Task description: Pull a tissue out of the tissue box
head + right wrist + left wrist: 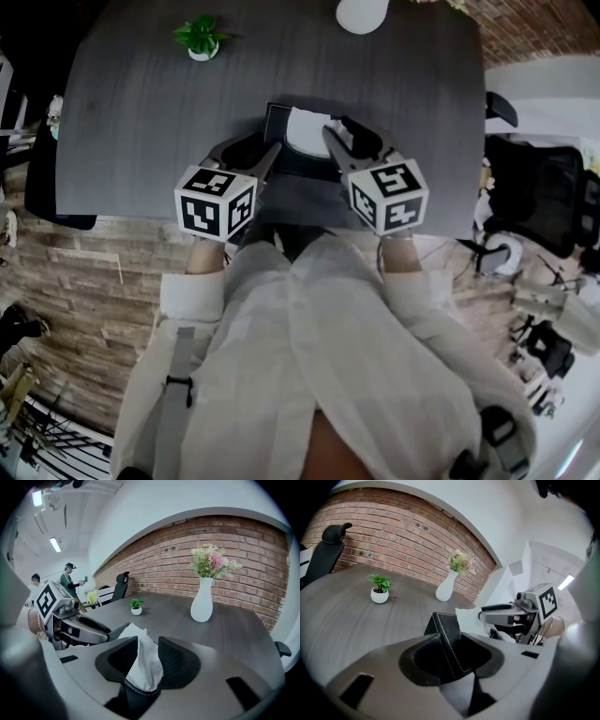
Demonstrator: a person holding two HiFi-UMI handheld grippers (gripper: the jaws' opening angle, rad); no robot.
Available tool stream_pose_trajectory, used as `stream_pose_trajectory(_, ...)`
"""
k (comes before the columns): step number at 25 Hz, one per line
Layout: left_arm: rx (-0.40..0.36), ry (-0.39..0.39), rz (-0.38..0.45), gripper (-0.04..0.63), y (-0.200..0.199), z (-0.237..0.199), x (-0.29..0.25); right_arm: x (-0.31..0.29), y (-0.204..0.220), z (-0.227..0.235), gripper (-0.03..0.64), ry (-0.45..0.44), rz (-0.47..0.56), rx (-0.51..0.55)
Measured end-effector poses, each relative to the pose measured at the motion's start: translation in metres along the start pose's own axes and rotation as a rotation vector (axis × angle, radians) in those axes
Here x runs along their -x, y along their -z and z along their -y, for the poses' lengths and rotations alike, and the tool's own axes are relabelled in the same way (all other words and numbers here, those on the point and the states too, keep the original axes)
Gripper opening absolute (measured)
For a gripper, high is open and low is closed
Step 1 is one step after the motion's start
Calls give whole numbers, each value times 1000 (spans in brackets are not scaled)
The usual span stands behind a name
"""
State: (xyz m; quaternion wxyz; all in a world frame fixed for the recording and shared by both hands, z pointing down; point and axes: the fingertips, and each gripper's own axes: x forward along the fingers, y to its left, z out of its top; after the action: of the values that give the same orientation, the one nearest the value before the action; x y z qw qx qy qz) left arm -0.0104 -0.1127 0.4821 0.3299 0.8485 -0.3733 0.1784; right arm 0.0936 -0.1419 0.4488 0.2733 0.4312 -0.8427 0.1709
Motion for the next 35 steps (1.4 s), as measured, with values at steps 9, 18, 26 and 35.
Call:
stream_pose_trajectory(9, -5, -4, 10, 137, 0, 0, 1, -7, 6, -9, 117, -20, -42, 87)
stream_pose_trajectory(18, -23, 23, 18, 137, -1, -2, 0, -7, 1, -8, 23, -41, -27, 38)
stream_pose_trajectory(26, -54, 30, 2, 137, 1, -2, -1, -2, -5, -8, 15, -58, 1, -22)
stream_pose_trajectory(35, -82, 23, -9, 137, 0, 0, 1, 8, -14, -5, 12, -58, 37, -67)
